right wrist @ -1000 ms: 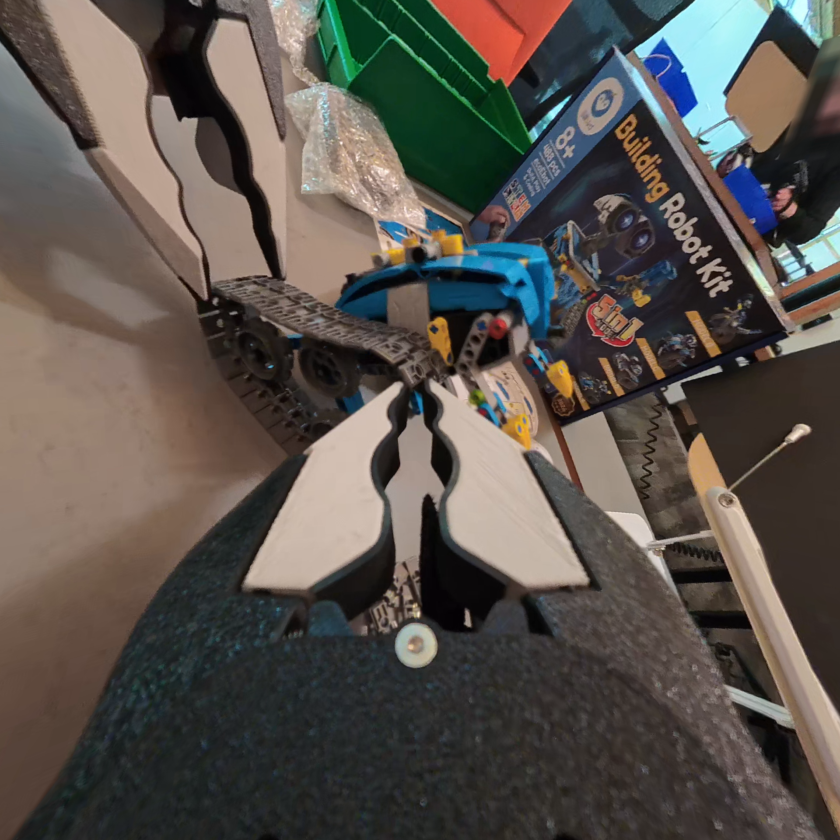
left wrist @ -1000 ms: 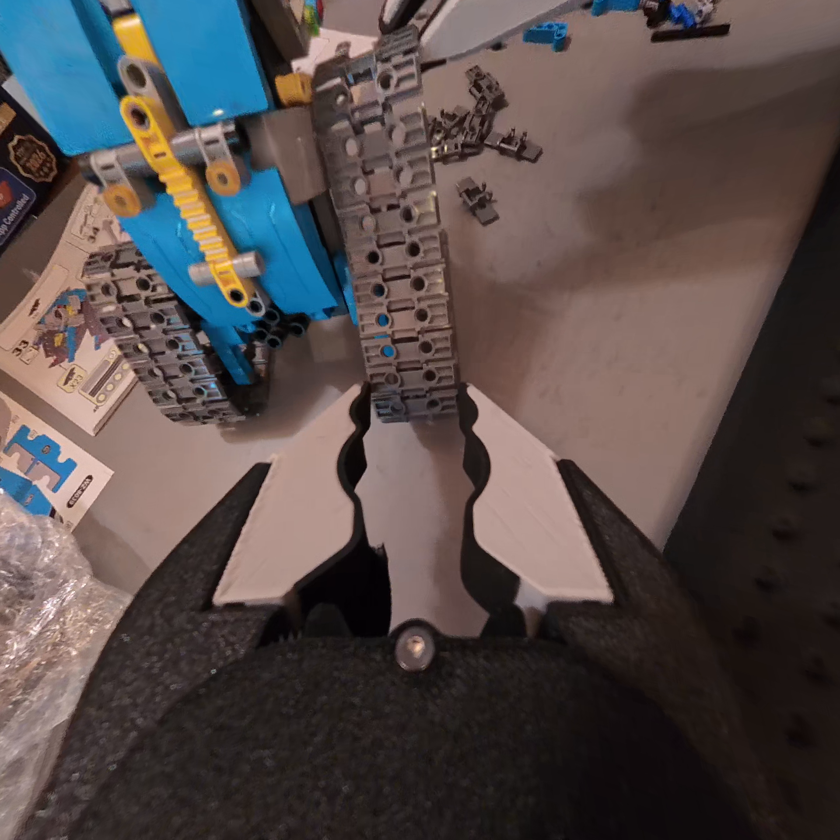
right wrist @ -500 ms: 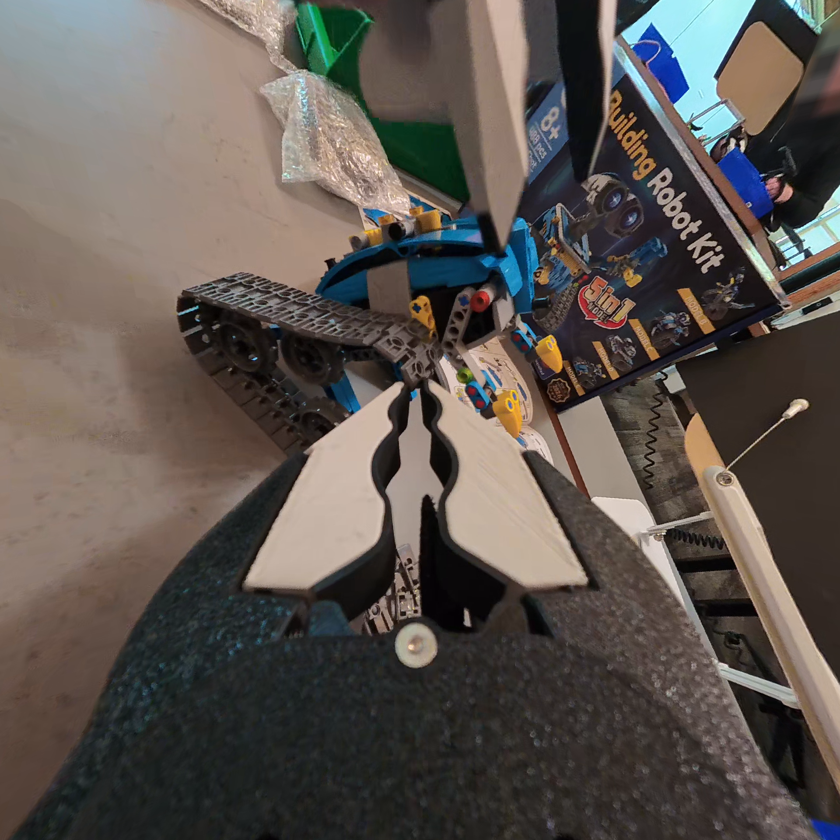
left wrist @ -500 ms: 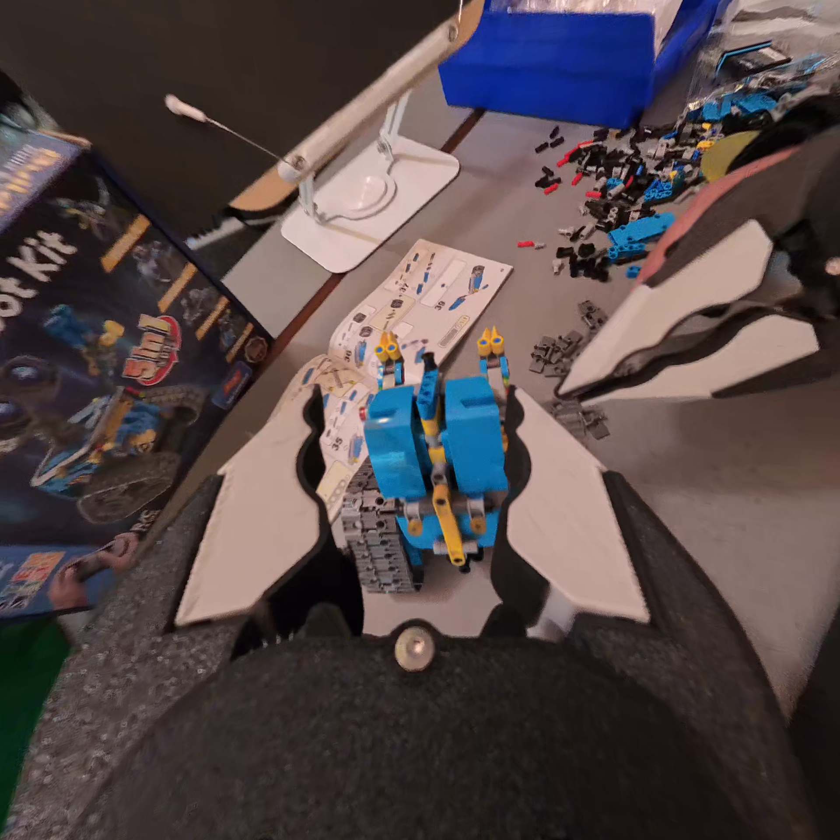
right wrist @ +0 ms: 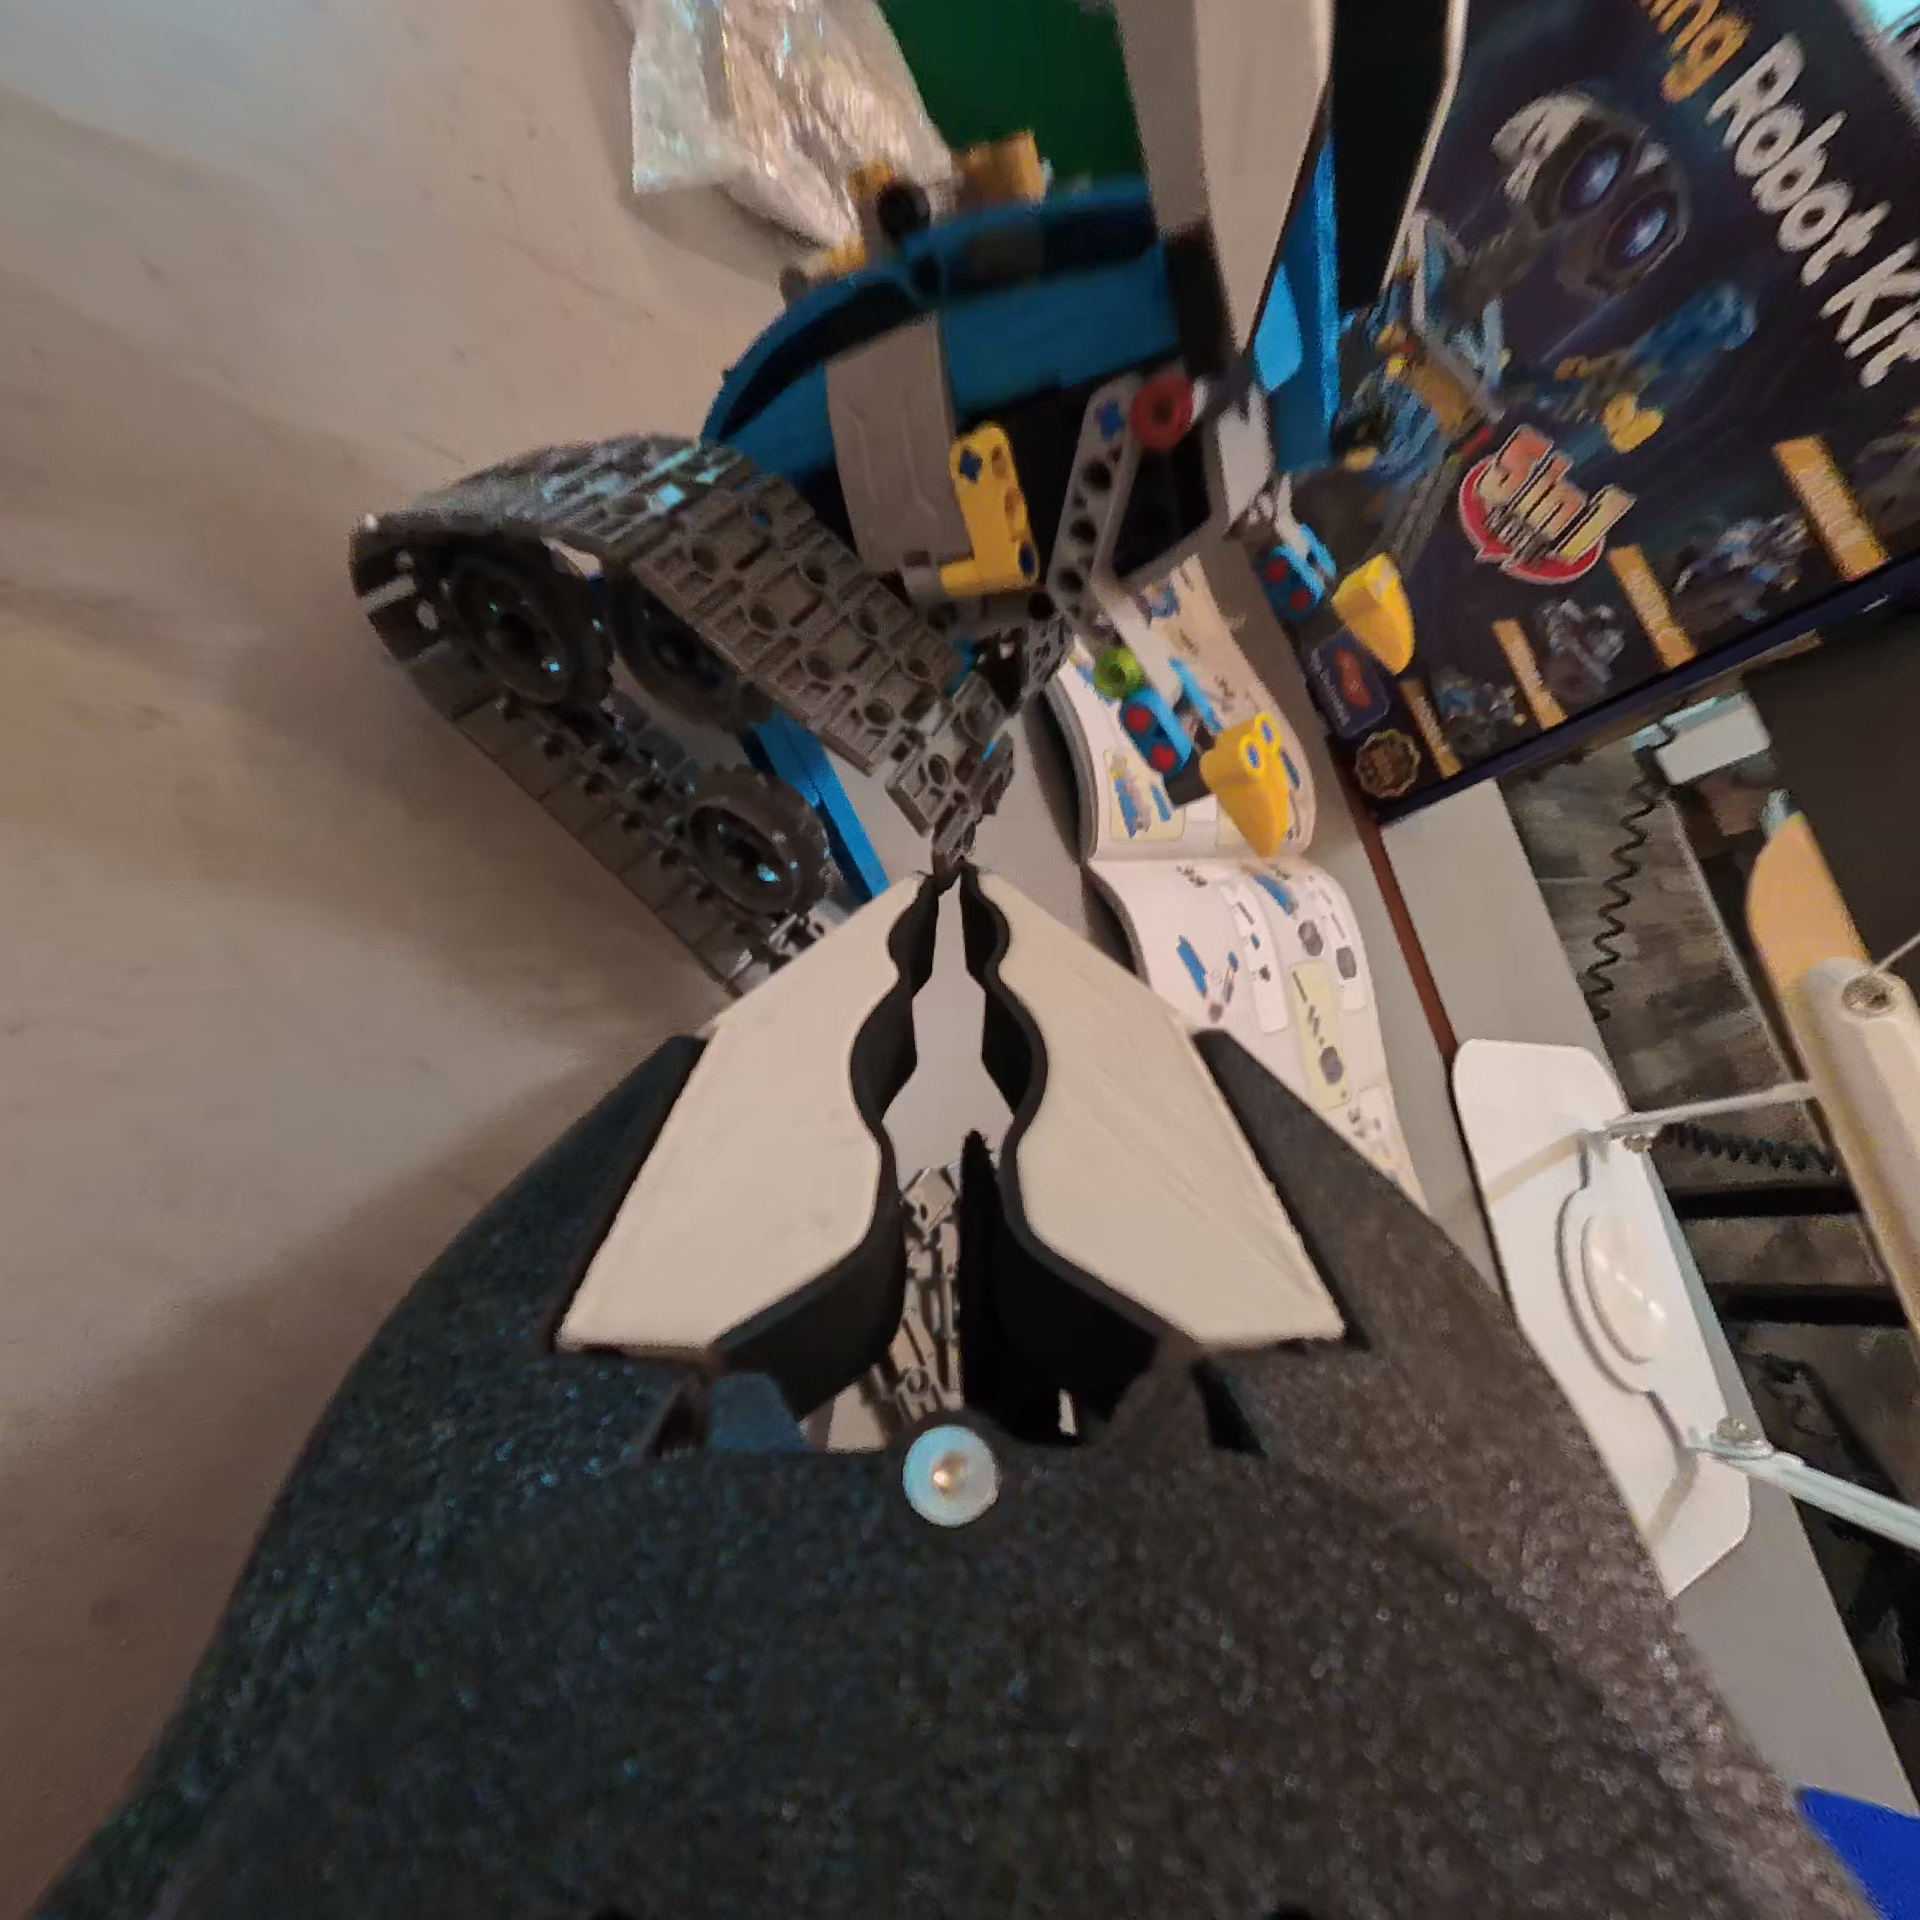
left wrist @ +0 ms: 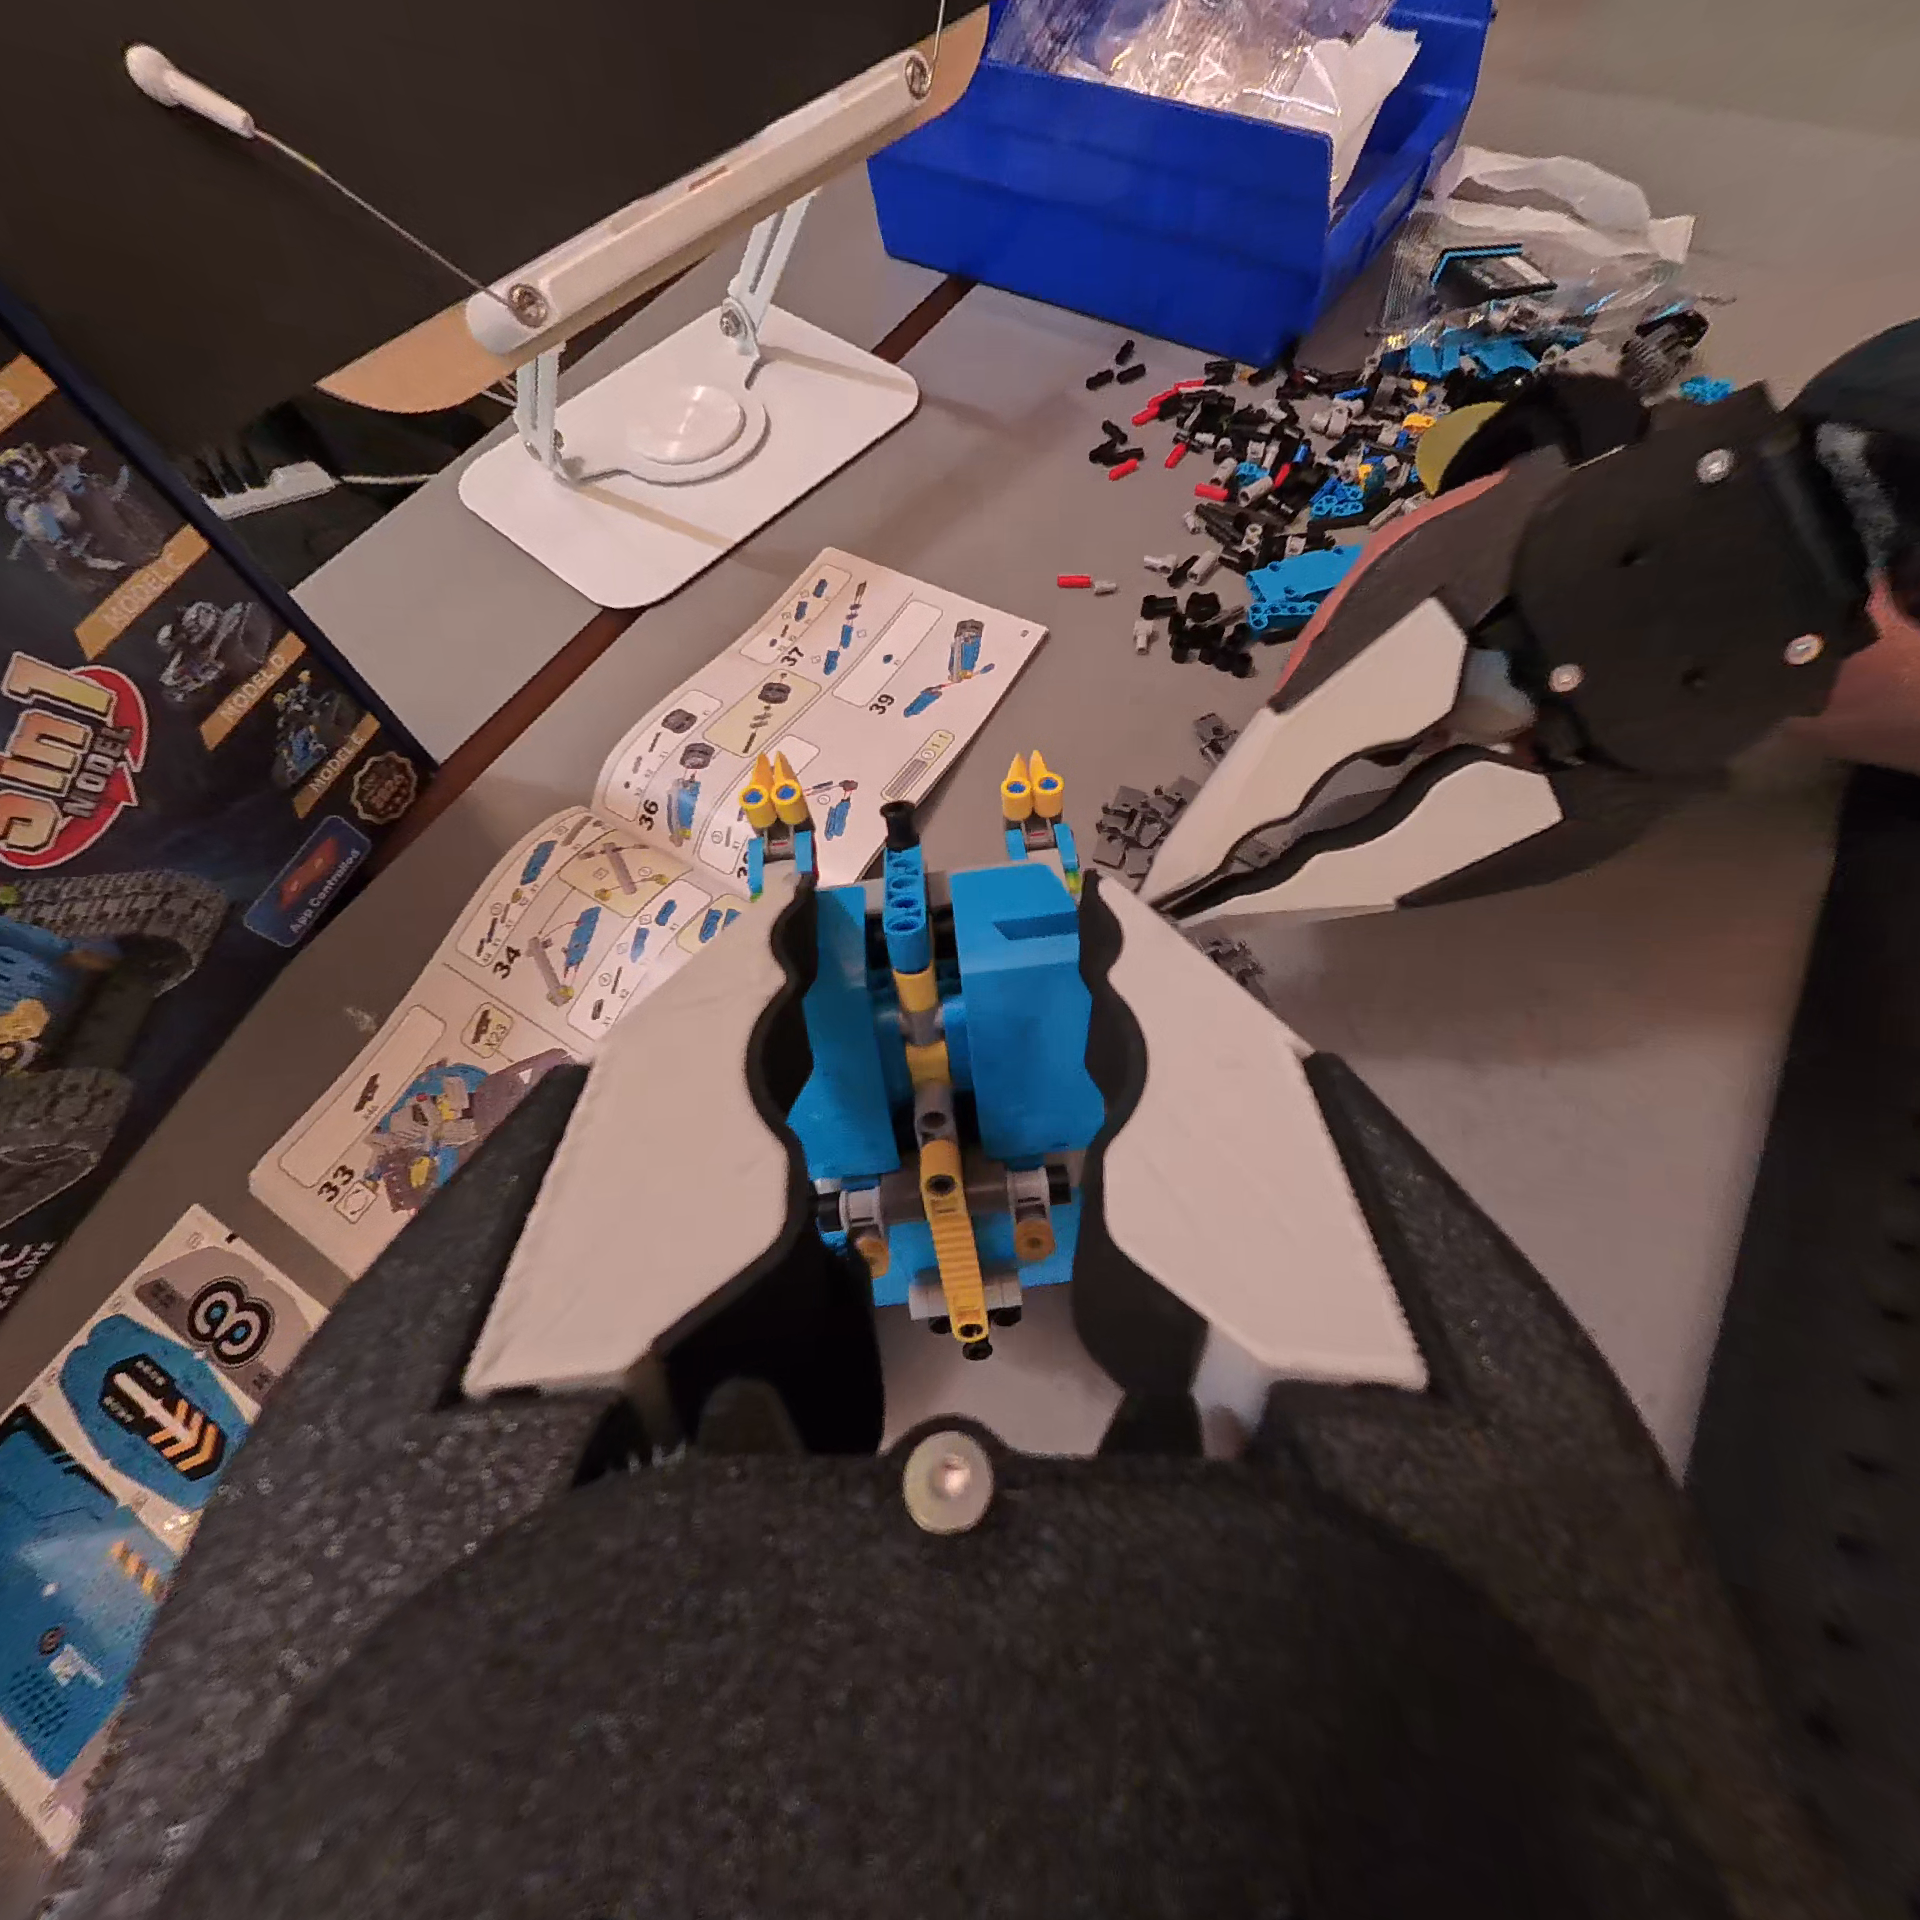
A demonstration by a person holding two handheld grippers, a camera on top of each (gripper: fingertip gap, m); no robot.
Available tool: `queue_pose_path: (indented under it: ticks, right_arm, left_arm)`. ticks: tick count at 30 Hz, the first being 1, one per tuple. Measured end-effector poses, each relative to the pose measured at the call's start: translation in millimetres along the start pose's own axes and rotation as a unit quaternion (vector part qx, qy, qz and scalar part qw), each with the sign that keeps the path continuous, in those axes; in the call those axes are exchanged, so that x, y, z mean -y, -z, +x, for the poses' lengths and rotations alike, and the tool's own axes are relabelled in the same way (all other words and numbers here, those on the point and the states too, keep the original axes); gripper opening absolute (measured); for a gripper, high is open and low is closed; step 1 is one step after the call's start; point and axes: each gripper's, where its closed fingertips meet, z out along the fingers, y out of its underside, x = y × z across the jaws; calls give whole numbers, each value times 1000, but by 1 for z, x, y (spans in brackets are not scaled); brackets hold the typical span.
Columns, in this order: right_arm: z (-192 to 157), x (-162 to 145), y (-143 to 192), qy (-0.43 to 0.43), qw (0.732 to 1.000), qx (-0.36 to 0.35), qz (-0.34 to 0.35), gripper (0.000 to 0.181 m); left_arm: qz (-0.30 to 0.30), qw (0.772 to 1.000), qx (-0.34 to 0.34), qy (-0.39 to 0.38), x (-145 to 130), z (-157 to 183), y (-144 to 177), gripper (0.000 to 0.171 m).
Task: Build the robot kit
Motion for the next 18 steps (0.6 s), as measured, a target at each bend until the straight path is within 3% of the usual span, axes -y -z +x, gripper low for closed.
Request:
queue_pose_path:
  ticks: [18]
  right_arm:
    - [-31,-31,-17,-69,988,119,-64,3]
  left_arm:
    - [8,1000,1,4,1,-1,-2,52]
